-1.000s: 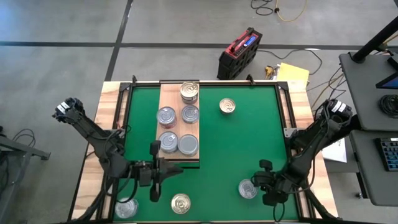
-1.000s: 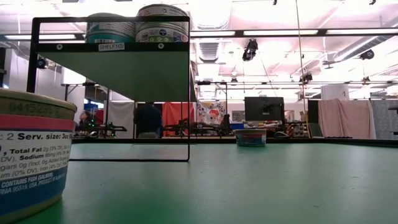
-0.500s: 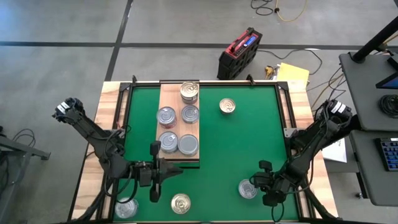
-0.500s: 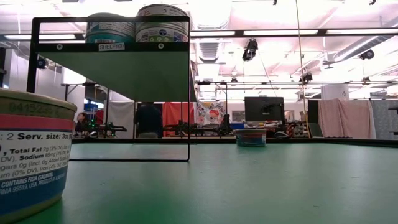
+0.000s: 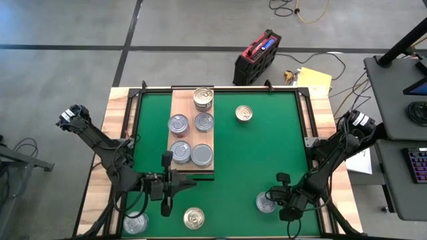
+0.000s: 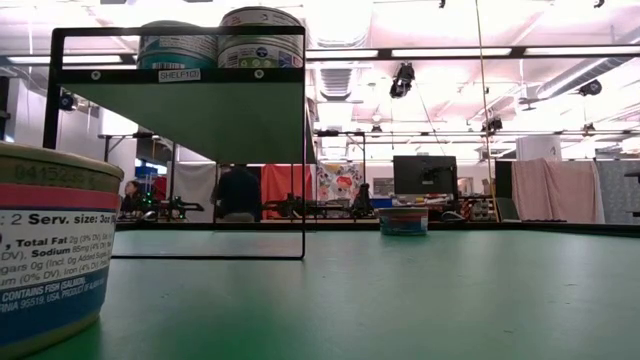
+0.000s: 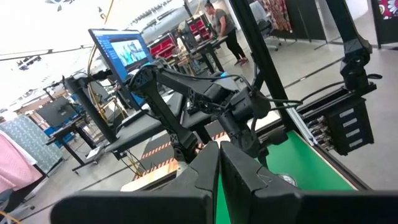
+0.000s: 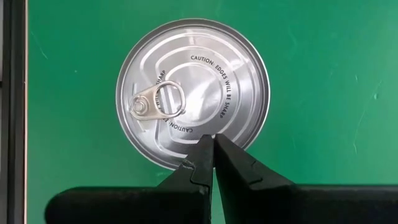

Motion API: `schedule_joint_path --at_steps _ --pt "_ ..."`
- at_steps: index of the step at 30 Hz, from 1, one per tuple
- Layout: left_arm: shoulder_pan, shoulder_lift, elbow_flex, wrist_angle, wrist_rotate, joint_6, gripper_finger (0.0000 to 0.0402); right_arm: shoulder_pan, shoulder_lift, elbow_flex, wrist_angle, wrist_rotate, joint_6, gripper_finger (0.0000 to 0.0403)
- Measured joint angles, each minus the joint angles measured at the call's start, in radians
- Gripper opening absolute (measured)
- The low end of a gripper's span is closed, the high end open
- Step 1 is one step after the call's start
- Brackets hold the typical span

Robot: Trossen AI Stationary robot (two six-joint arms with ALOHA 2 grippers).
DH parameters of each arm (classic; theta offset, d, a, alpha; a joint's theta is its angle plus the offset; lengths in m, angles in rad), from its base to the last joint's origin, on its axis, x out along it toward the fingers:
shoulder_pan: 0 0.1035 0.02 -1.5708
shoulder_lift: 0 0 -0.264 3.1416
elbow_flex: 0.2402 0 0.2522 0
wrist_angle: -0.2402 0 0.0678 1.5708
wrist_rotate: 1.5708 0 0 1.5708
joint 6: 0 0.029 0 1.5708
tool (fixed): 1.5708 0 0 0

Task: Stack canned seafood by type on shelf
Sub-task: Put the yellow and blue tuna can on the shelf

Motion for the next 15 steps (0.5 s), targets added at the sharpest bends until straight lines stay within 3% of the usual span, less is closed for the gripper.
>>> schedule_joint_path --at_steps 15 --pt "0.0 0.0 0.0 -0.031 0.001 -0.019 0.0 0.04 -0.002 -0.035 -0.027 0.024 0.081 0.0009"
